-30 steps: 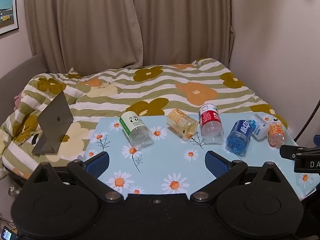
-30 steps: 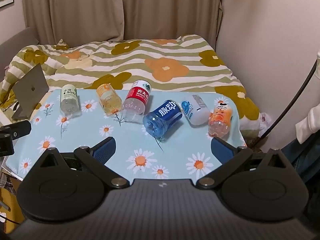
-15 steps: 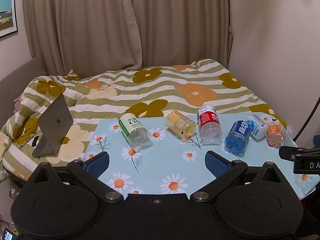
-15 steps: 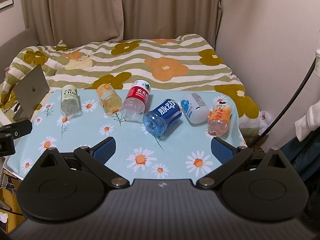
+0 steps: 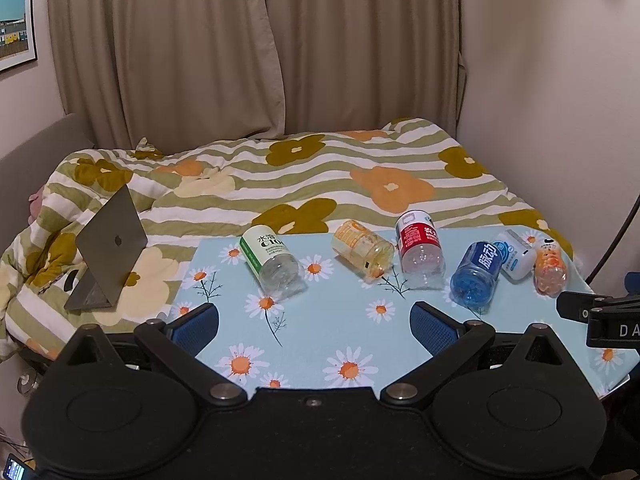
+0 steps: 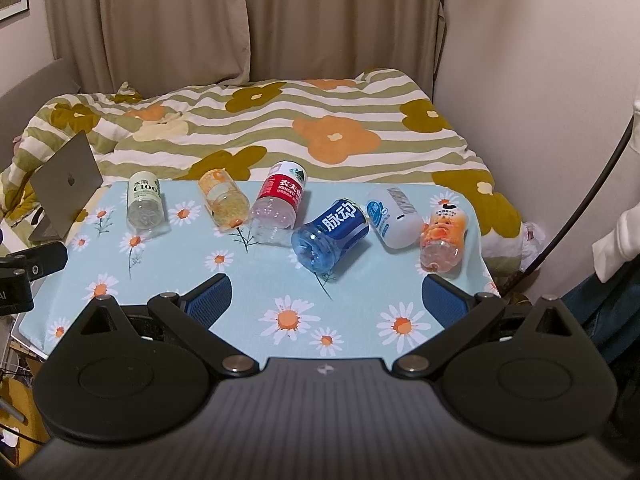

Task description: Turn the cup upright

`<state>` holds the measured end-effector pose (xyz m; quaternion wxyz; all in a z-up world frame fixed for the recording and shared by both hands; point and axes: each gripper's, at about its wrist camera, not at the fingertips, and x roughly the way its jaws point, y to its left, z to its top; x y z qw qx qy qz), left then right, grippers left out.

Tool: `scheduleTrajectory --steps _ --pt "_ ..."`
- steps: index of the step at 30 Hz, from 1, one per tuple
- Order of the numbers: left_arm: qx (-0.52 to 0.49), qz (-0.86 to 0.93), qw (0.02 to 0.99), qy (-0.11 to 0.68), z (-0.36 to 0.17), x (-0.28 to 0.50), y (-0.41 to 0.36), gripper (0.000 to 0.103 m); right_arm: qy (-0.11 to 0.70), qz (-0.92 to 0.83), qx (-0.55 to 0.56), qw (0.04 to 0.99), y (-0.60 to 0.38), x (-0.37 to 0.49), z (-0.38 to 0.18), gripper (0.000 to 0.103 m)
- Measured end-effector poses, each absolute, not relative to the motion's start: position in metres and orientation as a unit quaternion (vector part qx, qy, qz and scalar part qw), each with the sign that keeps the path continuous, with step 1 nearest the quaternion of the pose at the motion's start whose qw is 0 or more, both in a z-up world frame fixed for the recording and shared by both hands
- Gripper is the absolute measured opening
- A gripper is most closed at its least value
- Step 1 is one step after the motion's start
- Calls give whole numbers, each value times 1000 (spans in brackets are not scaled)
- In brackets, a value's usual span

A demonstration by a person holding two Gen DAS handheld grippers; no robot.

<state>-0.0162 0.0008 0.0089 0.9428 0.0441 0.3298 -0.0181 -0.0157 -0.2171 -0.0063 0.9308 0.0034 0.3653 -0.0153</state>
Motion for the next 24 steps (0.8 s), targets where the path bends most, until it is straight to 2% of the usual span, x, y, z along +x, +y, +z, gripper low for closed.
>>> scheduleTrajectory --steps 24 --pt "41 -23 943 330 7 -15 3 103 367 -15 7 930 -209 -18 -7 103"
